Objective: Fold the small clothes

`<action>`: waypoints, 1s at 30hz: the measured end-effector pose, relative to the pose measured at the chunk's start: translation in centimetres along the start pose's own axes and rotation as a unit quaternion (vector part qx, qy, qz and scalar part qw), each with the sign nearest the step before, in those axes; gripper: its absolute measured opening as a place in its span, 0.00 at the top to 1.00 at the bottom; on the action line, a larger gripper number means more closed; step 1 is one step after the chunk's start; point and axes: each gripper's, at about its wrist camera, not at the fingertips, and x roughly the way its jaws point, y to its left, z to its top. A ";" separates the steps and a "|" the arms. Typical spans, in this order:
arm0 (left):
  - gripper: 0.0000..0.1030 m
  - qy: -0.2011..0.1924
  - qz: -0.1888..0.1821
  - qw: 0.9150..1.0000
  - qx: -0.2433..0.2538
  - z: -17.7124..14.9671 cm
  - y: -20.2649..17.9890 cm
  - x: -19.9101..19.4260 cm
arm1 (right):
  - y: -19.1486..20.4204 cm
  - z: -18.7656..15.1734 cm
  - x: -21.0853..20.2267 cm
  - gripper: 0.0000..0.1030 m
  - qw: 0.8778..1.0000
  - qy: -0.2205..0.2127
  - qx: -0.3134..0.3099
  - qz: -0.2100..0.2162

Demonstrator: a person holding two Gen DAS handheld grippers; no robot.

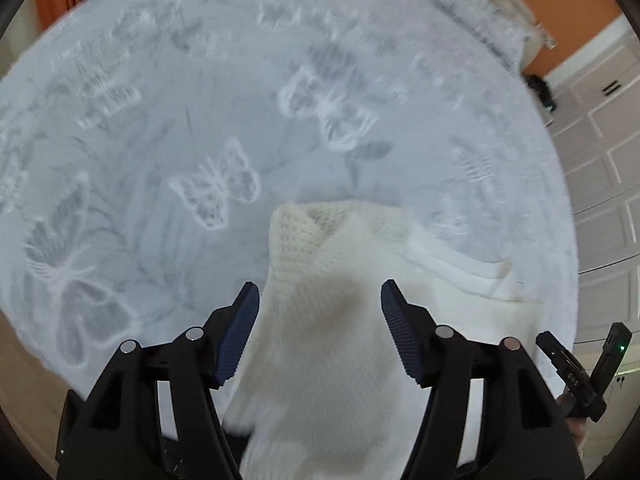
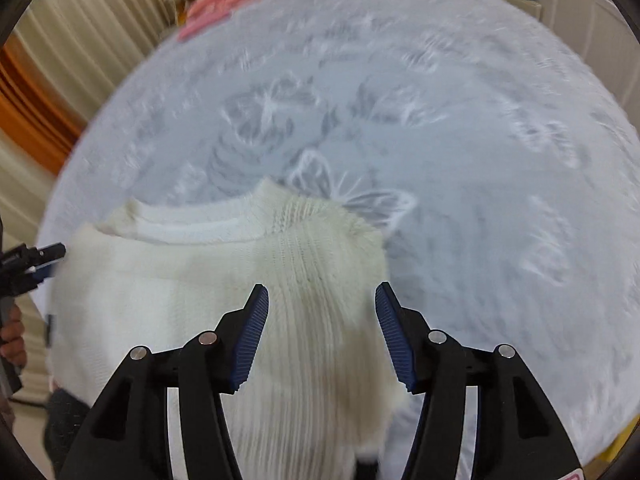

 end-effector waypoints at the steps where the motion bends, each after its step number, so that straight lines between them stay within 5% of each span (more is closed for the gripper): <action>1: 0.70 0.015 -0.009 1.000 -0.003 -0.1 0.4 1.1 | 0.3 -0.3 1.0 0.77 1.000 0.007 -0.008 0.000; 2: 0.76 0.030 -0.024 0.999 -0.012 -0.1 0.7 1.7 | 0.3 -0.6 1.2 0.92 1.000 0.010 -0.016 0.008; 7: 0.81 -0.019 -0.064 0.998 0.009 0.6 -0.4 -2.0 | 1.0 0.4 -5.2 0.92 0.995 -0.088 -0.027 0.027; 10: 0.81 -0.029 -0.049 0.998 0.018 1.9 -1.1 -1.0 | -0.2 2.5 -4.7 0.91 0.995 -0.099 -0.014 0.018; 13: 0.73 0.016 0.017 0.999 0.023 2.3 -1.2 3.5 | -1.7 2.7 2.7 0.84 0.999 0.000 -0.011 -0.040; 16: 0.65 -0.005 0.003 1.000 0.005 1.4 -0.4 1.7 | -1.5 1.8 0.2 0.82 0.999 -0.039 0.012 -0.032; 17: 0.54 -0.022 0.005 1.000 0.004 0.9 0.0 0.1 | -0.6 1.2 -2.1 0.82 0.997 -0.064 0.010 -0.029; 19: 0.38 -0.053 0.017 0.998 0.003 -0.5 0.9 -2.7 | 1.1 -0.3 -5.3 0.82 0.995 -0.096 0.003 0.003; 23: 0.35 -0.040 0.029 0.999 -0.012 -4.1 3.5 -4.4 | 6.3 -3.4 -6.8 0.89 0.993 -0.064 -0.017 0.102; 26: 0.28 -0.005 -0.017 0.997 -0.069 -6.7 6.2 -2.8 | 11.7 -4.1 -4.8 0.95 0.987 -0.033 -0.059 0.145; 30: 0.29 0.044 -0.091 0.980 -0.171 -10.3 9.6 0.1 | 16.9 -3.5 -1.8 0.95 0.985 -0.011 -0.079 0.153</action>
